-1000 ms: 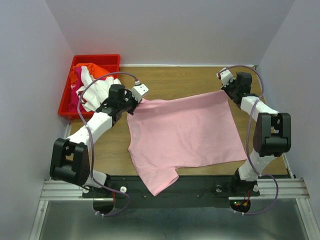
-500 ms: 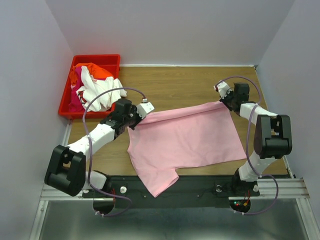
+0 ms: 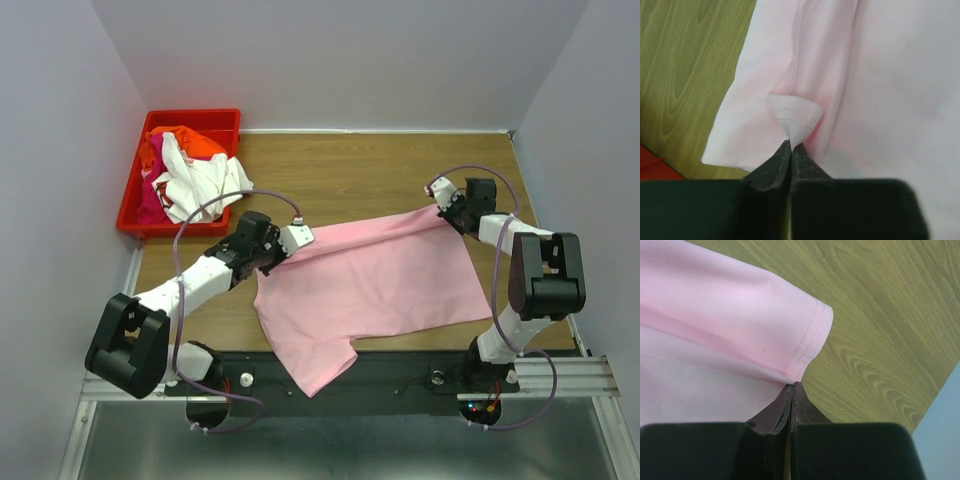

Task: Fold and stack the t-shirts
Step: Fold the tshirt

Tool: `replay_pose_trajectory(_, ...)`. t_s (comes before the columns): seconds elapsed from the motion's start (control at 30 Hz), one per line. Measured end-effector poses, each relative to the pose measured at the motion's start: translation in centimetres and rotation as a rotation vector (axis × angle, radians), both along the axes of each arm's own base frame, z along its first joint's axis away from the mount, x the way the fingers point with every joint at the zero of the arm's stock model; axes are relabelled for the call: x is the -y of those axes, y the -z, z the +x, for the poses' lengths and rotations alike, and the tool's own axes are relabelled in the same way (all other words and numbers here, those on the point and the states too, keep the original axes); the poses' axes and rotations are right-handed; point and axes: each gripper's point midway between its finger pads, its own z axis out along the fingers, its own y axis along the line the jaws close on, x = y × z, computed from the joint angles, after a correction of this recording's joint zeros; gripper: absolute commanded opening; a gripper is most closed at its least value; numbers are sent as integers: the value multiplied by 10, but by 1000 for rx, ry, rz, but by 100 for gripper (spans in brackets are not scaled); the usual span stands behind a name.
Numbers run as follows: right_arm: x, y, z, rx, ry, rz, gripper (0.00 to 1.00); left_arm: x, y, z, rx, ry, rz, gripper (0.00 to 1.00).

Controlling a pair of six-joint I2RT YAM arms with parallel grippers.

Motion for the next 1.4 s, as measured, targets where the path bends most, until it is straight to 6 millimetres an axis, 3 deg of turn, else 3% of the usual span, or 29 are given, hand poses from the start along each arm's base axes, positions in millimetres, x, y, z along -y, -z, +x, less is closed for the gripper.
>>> replay_pose_trajectory(0.13,2,0,0,-1,4,-10,25,3,4,-9,-25,42,12,47)
replay_pose_trajectory(0.17,2,1,-1,-4,5,-12,42,2,5,-12,-36,53,13,48)
replay_pose_trajectory(0.27,5,2,-4,-22,6,-19,58,2,-1,-22,-44,92,11,49)
replay_pose_trajectory(0.4,3,-4,-17,-56,-3,5,62,-2,-20,-34,-22,121,-5,49)
replay_pose_trajectory(0.5,-2,-31,-23,-44,-16,50,61,-8,-33,-31,-9,103,-25,50)
replay_pose_trajectory(0.57,-4,-55,-16,-7,-17,85,57,-15,-43,-19,3,62,-38,50)
replay_pose_trajectory(0.7,-6,-105,18,86,3,168,52,-22,-54,14,-12,-23,-68,50)
replay_pose_trajectory(0.77,-10,-109,33,80,14,213,52,-21,-51,27,-47,-45,-84,51)
replay_pose_trajectory(0.8,-12,-108,37,70,20,230,53,-20,-50,29,-61,-49,-92,52)
replay_pose_trajectory(0.9,-15,-83,41,-14,33,265,54,-11,-36,29,-152,-46,-127,60)
replay_pose_trajectory(1.1,-16,-32,1,-203,8,230,53,-2,-9,12,-315,-53,-165,60)
replay_pose_trajectory(1.2,-13,-23,-8,-241,-17,196,52,1,1,8,-371,-67,-175,60)
replay_pose_trajectory(1.4,-6,-11,-8,-264,-71,126,51,2,12,3,-430,-93,-184,60)
